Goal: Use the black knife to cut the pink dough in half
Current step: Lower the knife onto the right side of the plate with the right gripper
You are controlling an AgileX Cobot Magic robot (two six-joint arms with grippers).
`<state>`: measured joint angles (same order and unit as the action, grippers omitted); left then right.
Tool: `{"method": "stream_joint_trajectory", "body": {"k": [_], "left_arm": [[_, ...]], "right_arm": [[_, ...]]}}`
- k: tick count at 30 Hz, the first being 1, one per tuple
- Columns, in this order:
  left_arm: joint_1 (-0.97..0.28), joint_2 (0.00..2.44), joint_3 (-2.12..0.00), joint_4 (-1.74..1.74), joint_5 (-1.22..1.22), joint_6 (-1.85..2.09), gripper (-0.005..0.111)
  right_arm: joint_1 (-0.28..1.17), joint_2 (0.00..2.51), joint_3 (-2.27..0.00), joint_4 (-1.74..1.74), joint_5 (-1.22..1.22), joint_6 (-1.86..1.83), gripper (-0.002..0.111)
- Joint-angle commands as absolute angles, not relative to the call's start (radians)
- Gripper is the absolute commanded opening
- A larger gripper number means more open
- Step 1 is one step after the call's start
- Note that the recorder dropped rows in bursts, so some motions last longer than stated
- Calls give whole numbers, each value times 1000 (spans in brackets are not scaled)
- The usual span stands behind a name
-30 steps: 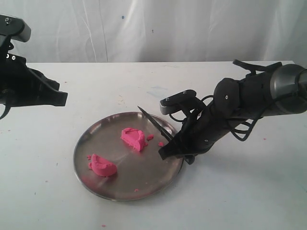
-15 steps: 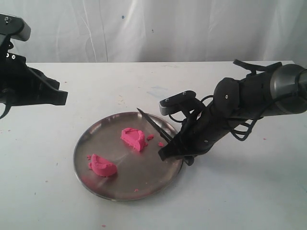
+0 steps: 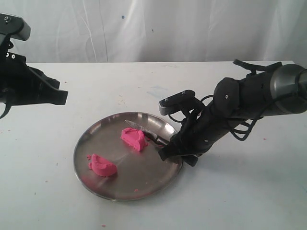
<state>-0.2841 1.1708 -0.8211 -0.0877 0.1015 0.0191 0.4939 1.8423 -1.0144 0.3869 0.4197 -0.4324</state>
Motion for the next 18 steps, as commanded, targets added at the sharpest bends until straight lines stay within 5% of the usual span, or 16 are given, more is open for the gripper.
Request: {"method": "stream_joint_trajectory", "body": {"k": [1,18], "left_arm": [[-282,1167,-815,-100,98,15,0],[-282,1167,-815,-100,98,15,0]], "right_arm": [[488,1840,-1016,392,413,-443,38],[488,1690,-1016,277,377,-445,38]]}}
